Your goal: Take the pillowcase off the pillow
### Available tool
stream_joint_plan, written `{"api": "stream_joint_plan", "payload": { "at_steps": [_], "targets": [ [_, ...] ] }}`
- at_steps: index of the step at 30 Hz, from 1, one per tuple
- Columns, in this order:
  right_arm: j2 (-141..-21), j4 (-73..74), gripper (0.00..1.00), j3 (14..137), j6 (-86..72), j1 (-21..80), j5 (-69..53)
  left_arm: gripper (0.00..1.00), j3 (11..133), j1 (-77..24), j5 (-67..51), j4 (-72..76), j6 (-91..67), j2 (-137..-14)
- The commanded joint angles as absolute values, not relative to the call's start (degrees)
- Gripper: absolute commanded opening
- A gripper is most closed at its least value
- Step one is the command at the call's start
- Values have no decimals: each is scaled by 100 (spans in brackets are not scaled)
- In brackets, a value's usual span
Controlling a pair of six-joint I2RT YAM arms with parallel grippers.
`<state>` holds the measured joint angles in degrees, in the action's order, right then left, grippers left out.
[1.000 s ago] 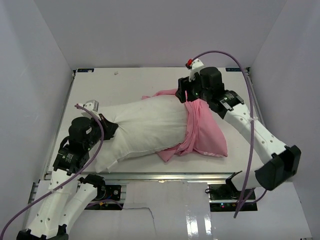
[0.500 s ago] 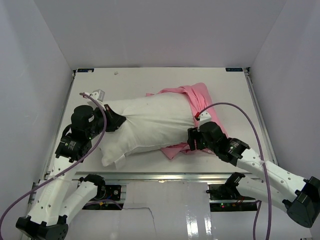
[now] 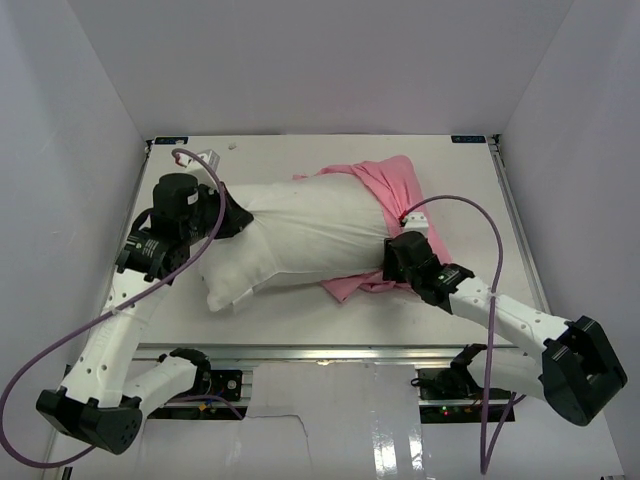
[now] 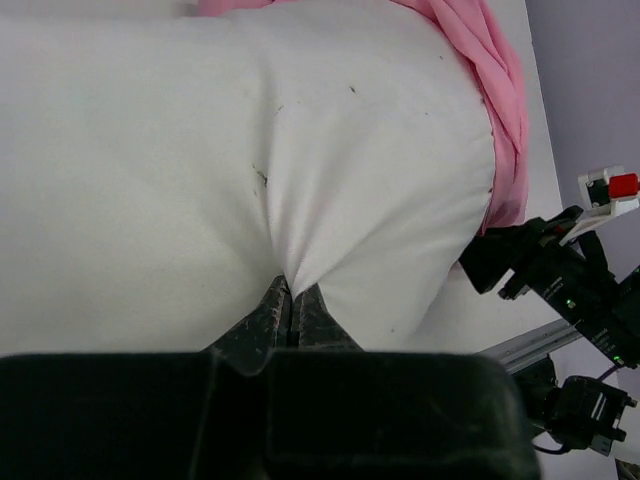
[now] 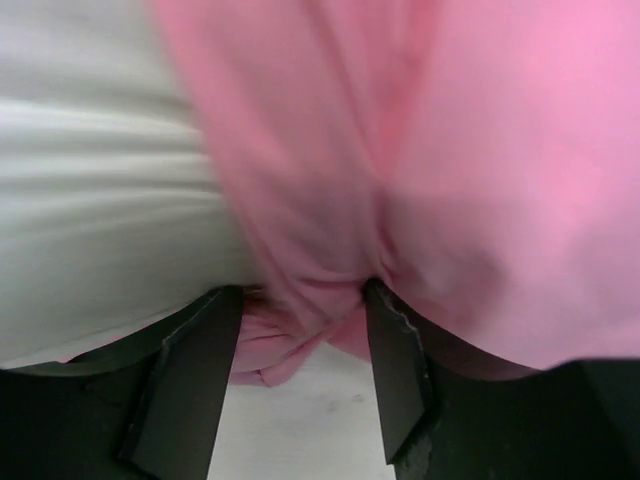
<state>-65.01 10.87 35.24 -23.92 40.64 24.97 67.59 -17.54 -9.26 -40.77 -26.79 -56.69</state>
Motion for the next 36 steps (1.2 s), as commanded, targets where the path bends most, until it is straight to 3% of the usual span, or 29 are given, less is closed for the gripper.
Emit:
{"api": "stream_joint_plan", "payload": {
  "at_steps": [1,8,14,19,23,25,26,30,32,36],
  "targets": [
    [-6425,1537,61,3226,-2636,3271,3268,0,7619,-1714,-526,-4043,-2461,-5730],
    [-5793,1600,62,3067,-2479,2567,2954,0,8604,-1714,-667,-4403,-2443,-6135],
    [-5222,329,64,2813,-1925,2566,691,0,7955,-1714,-1415,-3982,-2610,-5986],
    [-5194,88,62,2602,-2013,2566,694,0,7892,-1714,-1477,-3867,-2654,-6082],
    [-5737,-184,51,2558,-2152,2523,1308,0,7866,-1714,-2046,-3754,-2935,-6214],
    [-5967,-229,41,2592,-2294,2392,1563,0,7901,-1705,-2206,-3665,-2988,-6223],
    [-6142,-211,38,2593,-2320,2321,1678,0,8136,-1705,-2041,-3752,-2927,-6240],
    [-6205,-18,13,2523,-2320,1689,1863,0,9016,-1688,-513,-4796,-2462,-6407],
    [-6047,-9,10,2383,-2320,1171,1872,0,9149,-1617,-90,-4974,-2347,-6416],
    [-5784,-9,8,2233,-2320,362,1740,0,9150,-1521,-306,-4992,-2320,-6486]
  ]
}}
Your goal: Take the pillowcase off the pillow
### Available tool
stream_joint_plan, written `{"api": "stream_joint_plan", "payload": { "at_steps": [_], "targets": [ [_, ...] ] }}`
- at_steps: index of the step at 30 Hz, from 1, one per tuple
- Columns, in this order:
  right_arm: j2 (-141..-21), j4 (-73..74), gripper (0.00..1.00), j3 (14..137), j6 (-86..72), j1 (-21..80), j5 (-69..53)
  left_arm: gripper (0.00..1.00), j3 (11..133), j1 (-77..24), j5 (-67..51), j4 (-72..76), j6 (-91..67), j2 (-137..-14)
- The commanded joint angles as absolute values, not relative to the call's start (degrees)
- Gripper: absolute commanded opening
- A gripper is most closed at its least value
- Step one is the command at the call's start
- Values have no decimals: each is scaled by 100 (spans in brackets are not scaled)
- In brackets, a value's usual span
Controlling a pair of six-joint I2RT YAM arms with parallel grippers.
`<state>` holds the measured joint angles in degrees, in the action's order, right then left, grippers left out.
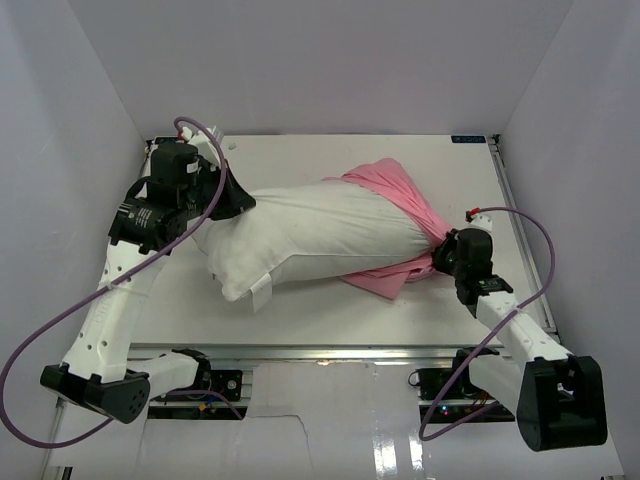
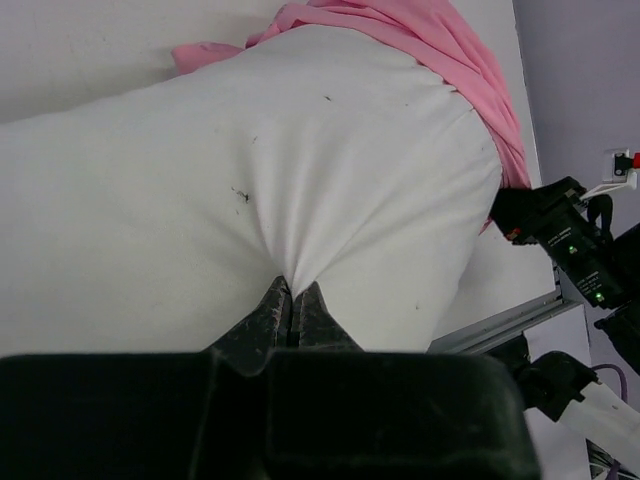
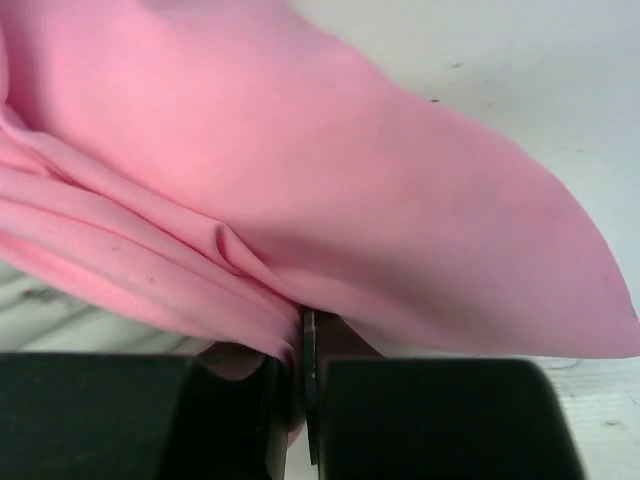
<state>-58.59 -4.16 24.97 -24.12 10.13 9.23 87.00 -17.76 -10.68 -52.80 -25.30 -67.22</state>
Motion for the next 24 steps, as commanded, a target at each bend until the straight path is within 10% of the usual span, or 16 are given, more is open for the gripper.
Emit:
{"api": "stream_joint_plan", "payload": {
  "at_steps": [1,11,16,24],
  "targets": [
    [-5722,-9,8,2241,-2303,291,1645,0,9141,-1503,-342,-5001,-2303,-6521],
    [-4888,72,8,2128,-2145,237,127,0,9010,-1327,162,-5091,-1793,-6891],
    [-4589,-404,8,1969,-2118,711,-1169,64,8508,-1511,-2275,-4693,-1126,-6838],
    [-4123,-308,8,1978,-2232,852,-1520,82,8103,-3607,-1355,-4615,-984,-7724]
  ]
}}
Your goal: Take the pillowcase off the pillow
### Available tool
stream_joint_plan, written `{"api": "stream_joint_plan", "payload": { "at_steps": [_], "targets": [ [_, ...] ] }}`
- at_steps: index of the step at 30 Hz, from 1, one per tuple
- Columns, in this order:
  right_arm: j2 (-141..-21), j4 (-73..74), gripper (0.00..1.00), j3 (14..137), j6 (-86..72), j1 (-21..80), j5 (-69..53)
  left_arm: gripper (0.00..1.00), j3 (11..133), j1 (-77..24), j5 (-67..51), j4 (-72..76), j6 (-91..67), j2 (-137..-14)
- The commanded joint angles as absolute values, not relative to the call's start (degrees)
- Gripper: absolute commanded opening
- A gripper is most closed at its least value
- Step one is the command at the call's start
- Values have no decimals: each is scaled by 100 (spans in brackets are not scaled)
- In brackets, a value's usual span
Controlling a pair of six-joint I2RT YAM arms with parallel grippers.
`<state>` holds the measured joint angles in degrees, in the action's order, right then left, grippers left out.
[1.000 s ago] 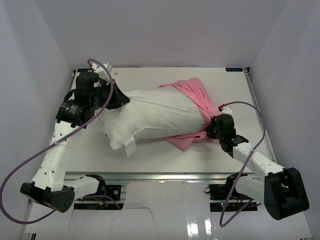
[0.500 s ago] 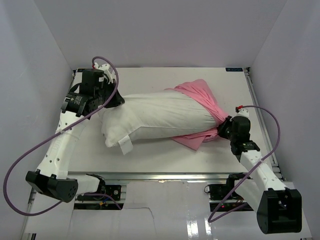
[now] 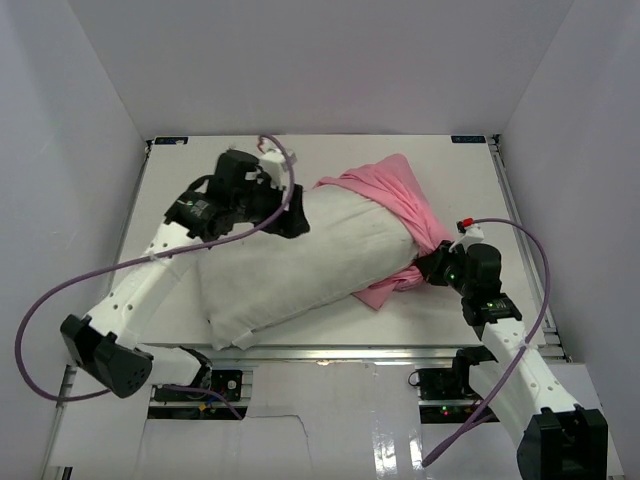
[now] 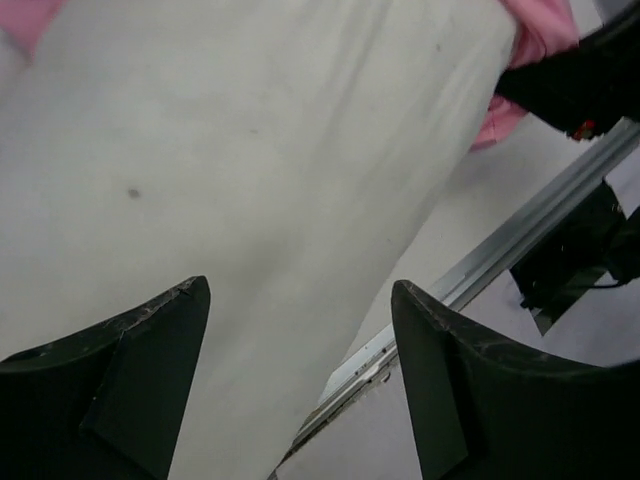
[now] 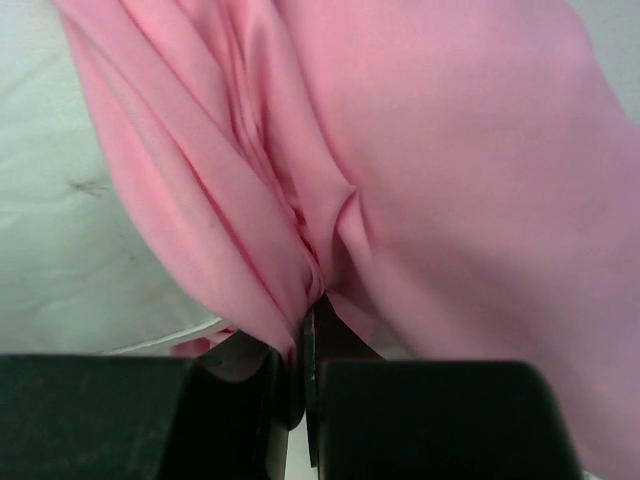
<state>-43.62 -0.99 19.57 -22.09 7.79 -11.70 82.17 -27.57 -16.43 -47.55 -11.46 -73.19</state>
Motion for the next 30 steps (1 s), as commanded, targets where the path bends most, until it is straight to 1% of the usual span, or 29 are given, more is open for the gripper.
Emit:
{"api": "stream_joint_plan", "payload": {
  "at_steps": [1,3,4,5,6,8,9,12,15,17,18,19,20,21,22,25,26,27,30],
  "targets": [
    [-4070,-308,8,1960,-2259,879,-1529,84,8121,-3856,-1240,-4579,-1002,-7865],
    [-3991,-290,8,1951,-2276,949,-1538,87,8235,-4583,-775,-4465,-1081,-8311],
    [-3964,-281,8,1942,-2276,984,-1538,91,8279,-4805,-608,-4413,-1107,-8454],
    [-3955,-264,8,1942,-2268,1045,-1538,97,8349,-5016,-137,-4369,-1142,-8594],
    [-3955,-246,8,1942,-2259,1072,-1529,98,8419,-5393,260,-4368,-1169,-8761],
    [-3938,-229,8,1942,-2224,1134,-1529,98,8639,-5668,771,-4368,-1213,-9210],
    [-3929,-220,8,1951,-2224,1177,-1529,98,8692,-5817,1243,-4368,-1317,-9350],
    [-3859,-185,8,1951,-2206,1204,-1538,98,8649,-5897,2018,-4290,-1616,-9738],
    [-3788,-150,8,1986,-2197,1213,-1547,98,8245,-5897,2590,-4044,-1853,-9931],
    [-3779,-149,8,2004,-2241,1222,-1538,91,8131,-5897,2672,-3947,-1925,-9975],
    [-3771,-167,8,2013,-2267,1222,-1529,83,8078,-5897,2689,-3885,-1942,-9984],
    [-3762,-176,8,2039,-2294,1222,-1503,46,8016,-5889,2811,-3815,-2003,-9984],
    [-3762,-184,8,2039,-2329,1222,-1459,27,7990,-5897,2899,-3806,-2056,-9958],
    [-3727,-211,8,2039,-2390,1230,-1459,17,7981,-5897,2953,-3797,-2083,-9923],
    [-3709,-281,8,2039,-2417,1222,-1442,0,7980,-5897,3040,-3823,-2118,-9871],
    [-3735,-325,8,2100,-2479,1222,-1030,0,8016,-5906,2717,-3902,-2144,-9388],
    [-3822,-264,8,2240,-2470,1213,-558,0,7998,-5906,2603,-3920,-2092,-9195],
    [-3884,-185,8,2311,-2444,1213,-284,0,8007,-5898,2515,-3972,-2066,-8741],
    [-4147,-105,8,2522,-2338,1143,507,0,8077,-5889,2382,-4323,-2039,-8009]
  ]
}}
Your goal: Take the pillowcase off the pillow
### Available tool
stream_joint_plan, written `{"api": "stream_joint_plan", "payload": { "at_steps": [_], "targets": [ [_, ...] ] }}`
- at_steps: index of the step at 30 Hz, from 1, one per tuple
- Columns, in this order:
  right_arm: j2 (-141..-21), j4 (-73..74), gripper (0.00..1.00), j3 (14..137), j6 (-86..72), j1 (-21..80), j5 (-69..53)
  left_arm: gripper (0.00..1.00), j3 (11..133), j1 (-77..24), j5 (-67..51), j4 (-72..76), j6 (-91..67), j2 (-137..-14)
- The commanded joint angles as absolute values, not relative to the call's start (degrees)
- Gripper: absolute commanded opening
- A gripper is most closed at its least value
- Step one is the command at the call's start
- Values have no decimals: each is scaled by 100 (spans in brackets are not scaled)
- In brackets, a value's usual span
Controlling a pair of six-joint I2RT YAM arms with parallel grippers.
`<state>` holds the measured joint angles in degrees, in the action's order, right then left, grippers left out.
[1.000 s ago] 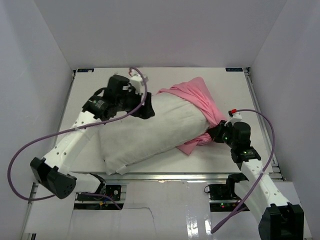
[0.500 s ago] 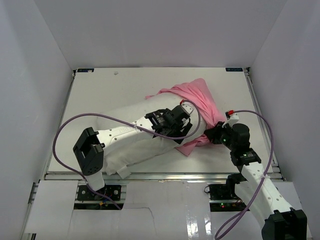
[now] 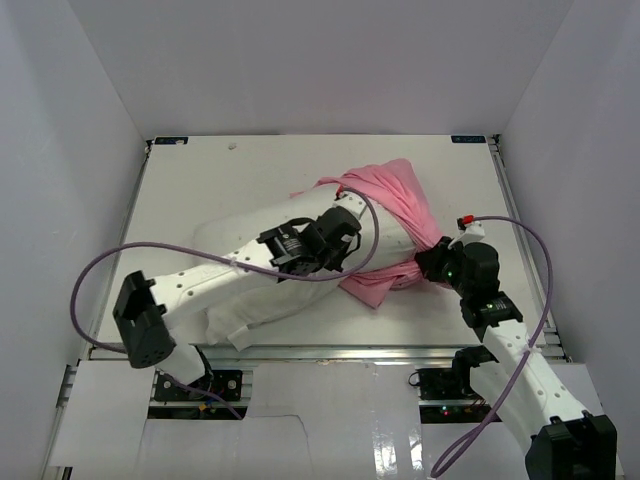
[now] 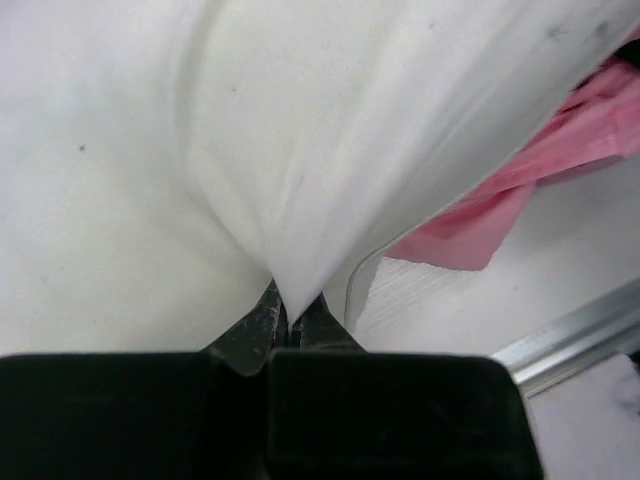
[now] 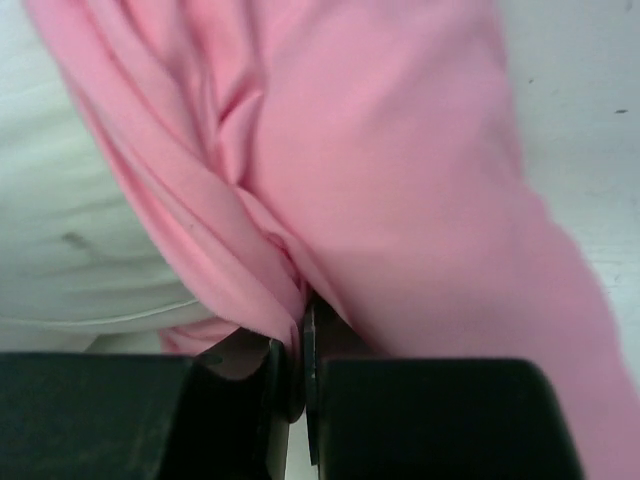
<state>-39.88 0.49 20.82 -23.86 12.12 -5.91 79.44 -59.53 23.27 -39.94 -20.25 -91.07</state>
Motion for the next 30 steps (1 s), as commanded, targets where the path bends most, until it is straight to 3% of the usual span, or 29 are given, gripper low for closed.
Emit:
{"api": "stream_joint_plan", "payload": {
  "at_steps": [1,9,16,24,27,30],
  "targets": [
    [-4227,-105,8,2566,-2312,1099,562,0,8129,-5871,2356,-4577,-2074,-7581],
    [-5185,-114,8,3110,-2303,616,844,0,9280,-5722,2724,-5888,-2233,-6733],
    [-5870,228,8,3708,-2153,-226,564,0,9413,-5695,2918,-6082,-2267,-6574],
    [-6011,474,8,4297,-2110,-378,422,0,9544,-5608,3717,-5793,-2321,-6950],
    [-5950,834,8,4806,-2074,-395,641,0,10043,-5073,3640,-5652,-2241,-7389],
    [-5941,1194,8,5454,-1960,-501,852,0,10658,-4072,2762,-5467,-2023,-7768]
  ]
}}
